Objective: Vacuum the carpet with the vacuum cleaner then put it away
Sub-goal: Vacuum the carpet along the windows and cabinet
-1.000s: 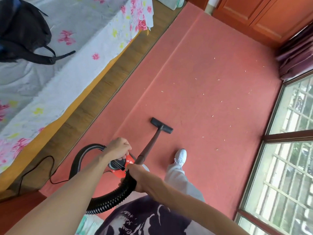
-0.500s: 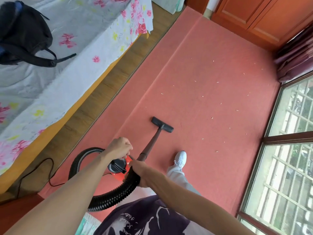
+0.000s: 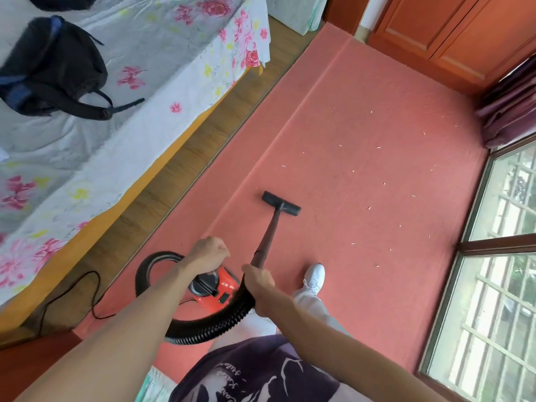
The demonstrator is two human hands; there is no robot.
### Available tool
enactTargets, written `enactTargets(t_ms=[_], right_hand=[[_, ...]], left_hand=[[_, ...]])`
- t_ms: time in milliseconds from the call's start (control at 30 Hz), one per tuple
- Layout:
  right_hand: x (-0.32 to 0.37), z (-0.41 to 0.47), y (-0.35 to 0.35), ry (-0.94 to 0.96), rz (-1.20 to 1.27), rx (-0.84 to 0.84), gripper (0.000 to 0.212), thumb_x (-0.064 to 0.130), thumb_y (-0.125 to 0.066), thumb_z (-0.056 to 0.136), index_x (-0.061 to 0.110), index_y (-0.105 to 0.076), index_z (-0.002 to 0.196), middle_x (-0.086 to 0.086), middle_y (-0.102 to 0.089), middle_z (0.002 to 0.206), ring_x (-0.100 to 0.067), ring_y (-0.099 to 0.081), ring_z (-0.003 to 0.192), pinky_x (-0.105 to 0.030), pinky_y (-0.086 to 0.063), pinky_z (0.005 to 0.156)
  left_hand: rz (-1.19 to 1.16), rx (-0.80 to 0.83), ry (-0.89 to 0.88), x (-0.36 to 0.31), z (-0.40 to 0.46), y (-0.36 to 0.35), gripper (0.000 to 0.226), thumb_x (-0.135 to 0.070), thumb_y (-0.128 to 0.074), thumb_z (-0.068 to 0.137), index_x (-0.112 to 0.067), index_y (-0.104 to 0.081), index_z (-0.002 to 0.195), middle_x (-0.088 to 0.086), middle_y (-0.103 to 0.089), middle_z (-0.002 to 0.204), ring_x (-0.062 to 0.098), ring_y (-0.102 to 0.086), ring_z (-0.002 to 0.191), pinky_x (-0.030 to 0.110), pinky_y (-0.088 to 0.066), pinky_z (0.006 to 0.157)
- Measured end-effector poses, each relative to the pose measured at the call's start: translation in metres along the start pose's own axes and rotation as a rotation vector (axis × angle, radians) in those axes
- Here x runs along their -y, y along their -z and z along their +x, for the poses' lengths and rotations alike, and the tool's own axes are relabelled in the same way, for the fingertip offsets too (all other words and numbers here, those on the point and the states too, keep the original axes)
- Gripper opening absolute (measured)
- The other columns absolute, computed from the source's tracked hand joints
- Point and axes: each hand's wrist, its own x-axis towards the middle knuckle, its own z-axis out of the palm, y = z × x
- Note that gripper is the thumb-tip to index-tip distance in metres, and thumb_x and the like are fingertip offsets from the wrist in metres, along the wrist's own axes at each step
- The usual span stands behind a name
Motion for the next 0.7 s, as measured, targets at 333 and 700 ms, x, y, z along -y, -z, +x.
enactTargets(t_ms=[333,700], right_hand=[[-0.006,0.001,0.010,0.011,-0.148,0.079,0.027,0.020,-0.051,0.074,0.002,-0.052,0.095,-0.012,-0.062,0.076,-0.032,-0.070,0.069,-0.048,-0.060,0.078],[0.077,0.017,0.030,0.009,-0.155,0.126,0.011,0.011,-0.043,0.096,0.004,-0.041,0.105,-0.012,-0.051,0.079,-0.021,-0.057,0.055,-0.027,-0.053,0.048]], left_hand=[[-0.074,-0.014,0.017,0.004,-0.005,-0.005,0.016,-0.011,-0.052,0.094,-0.003,-0.066,0.094,0.015,-0.071,0.087,0.022,-0.065,0.067,0.034,-0.058,0.065],[0.145,-0.079,-0.024,-0.006,0.006,-0.014,0.024,-0.029,-0.047,0.090,-0.015,-0.066,0.087,0.003,-0.071,0.081,0.019,-0.064,0.067,0.039,-0.055,0.071]])
